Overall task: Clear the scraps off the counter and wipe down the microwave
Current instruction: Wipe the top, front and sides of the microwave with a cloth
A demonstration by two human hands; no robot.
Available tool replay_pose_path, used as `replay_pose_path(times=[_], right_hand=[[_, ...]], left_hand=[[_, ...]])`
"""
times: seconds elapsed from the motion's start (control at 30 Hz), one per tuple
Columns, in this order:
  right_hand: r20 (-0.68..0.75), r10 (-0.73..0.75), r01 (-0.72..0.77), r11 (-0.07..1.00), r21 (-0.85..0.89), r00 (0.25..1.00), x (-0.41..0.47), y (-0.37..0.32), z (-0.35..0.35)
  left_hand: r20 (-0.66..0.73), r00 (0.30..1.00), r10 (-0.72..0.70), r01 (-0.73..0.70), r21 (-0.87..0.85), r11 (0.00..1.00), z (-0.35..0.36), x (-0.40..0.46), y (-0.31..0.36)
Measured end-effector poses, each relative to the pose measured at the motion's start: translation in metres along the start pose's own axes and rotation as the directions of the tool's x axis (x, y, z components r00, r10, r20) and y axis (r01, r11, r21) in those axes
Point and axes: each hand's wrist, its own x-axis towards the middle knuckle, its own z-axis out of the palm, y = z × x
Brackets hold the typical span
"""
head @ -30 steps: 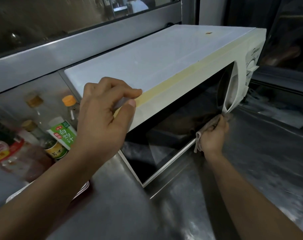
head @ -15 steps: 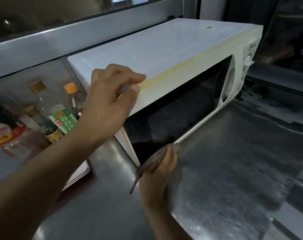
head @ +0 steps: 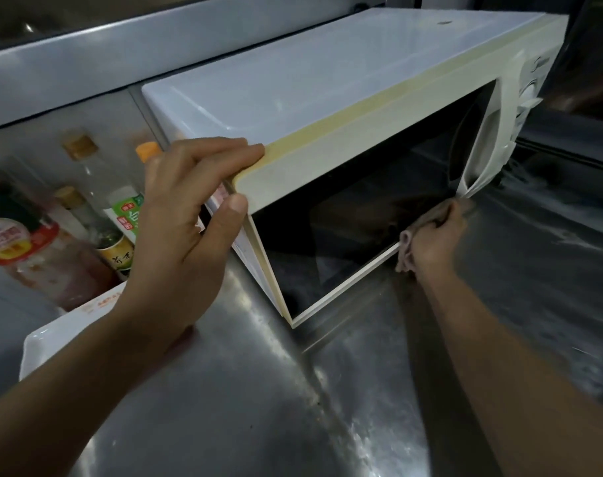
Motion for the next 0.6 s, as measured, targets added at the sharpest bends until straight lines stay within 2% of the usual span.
replay_pose_path(times=[0.1, 0.23, 0.37, 0.6], right_hand=[[0.027, -0.001, 0.001, 1.000, 0.026, 1.000, 0.009, 0.003, -0.001], [0.121, 0.037, -0.041, 0.999, 0.026, 0.992, -0.011, 0.001, -0.003], [0.191, -0.014, 0.007, 0.999, 0.038, 0.981, -0.075, -0.006, -0.004], [0.222, 0.029, -0.047, 0.996, 0.079, 0.975, -0.172, -0.014, 0.003]], left_hand=[[-0.022, 1.000, -0.006, 0.006, -0.003, 1.000, 0.002, 0.000, 0.001], [0.024, 1.000, -0.009, 0.008, 0.014, 1.000, -0.003, 0.002, 0.001], [0.041, 0.999, -0.026, 0.026, -0.008, 1.000, -0.005, 0.003, 0.003], [0.087, 0.996, -0.027, 0.033, -0.067, 0.997, -0.010, 0.005, 0.003]])
